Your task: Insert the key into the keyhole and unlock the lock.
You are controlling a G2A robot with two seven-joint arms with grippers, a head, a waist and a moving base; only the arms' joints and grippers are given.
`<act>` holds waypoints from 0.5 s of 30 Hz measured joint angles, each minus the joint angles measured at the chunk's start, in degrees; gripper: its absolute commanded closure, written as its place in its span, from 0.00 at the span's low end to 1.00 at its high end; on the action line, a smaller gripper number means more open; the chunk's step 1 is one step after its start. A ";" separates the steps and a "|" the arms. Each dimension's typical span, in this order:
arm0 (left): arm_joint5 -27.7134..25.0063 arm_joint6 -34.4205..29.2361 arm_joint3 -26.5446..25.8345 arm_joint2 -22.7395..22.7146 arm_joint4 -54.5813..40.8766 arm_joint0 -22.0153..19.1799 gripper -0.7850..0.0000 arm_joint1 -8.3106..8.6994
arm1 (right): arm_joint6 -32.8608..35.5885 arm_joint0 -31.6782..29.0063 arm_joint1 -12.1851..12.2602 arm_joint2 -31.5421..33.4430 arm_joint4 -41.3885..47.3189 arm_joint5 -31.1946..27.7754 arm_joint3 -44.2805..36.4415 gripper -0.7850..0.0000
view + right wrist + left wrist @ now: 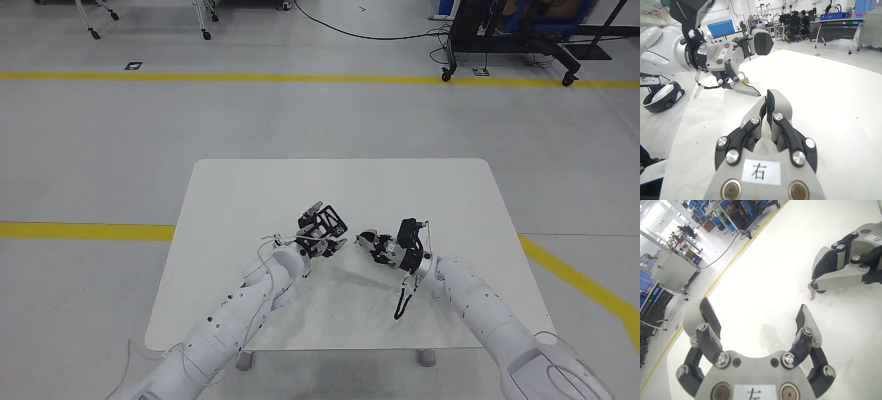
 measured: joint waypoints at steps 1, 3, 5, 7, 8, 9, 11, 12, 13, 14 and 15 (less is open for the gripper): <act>0.26 0.11 0.71 0.05 0.02 -0.26 0.00 -0.15 | 0.00 0.00 0.00 0.00 0.00 0.00 0.00 1.00; 0.85 0.36 2.43 0.07 0.14 -0.79 0.00 -0.45 | 0.00 0.00 0.00 0.00 0.00 0.00 0.00 1.00; 1.18 0.57 3.91 0.09 0.28 -1.23 0.00 -0.69 | 0.00 0.00 0.00 0.00 0.00 0.00 0.00 1.00; 1.41 1.06 5.17 0.07 0.43 -1.63 0.00 -0.93 | 0.00 0.00 0.00 0.00 0.00 0.00 0.00 1.00; 1.57 1.30 5.30 -0.16 0.26 -1.77 0.00 -0.99 | 0.00 0.00 0.00 0.00 0.00 0.00 0.00 1.00; 1.71 1.71 4.84 -0.80 -0.47 -1.89 0.00 -1.01 | 0.00 0.00 0.00 0.00 0.00 0.00 0.00 1.00; 1.54 2.67 2.55 -2.61 -2.10 -1.85 0.00 -0.78 | 0.00 0.00 0.00 0.00 0.00 0.00 0.00 1.00; 1.27 3.27 0.18 -4.35 -2.82 -1.52 0.00 -0.37 | 0.00 0.00 0.00 0.00 0.00 0.00 0.00 1.00; 0.98 3.67 -2.15 -5.98 -3.16 -1.00 0.00 0.07 | 0.00 0.00 0.00 0.00 0.00 0.00 0.00 1.00; 0.55 3.95 -4.93 -7.88 -3.36 -0.21 0.00 0.60 | 0.00 0.00 0.00 0.00 0.00 0.00 0.00 1.00; -0.17 4.23 -9.23 -10.80 -3.36 1.30 0.00 1.44 | 0.00 0.00 0.00 0.00 0.00 0.00 0.00 1.00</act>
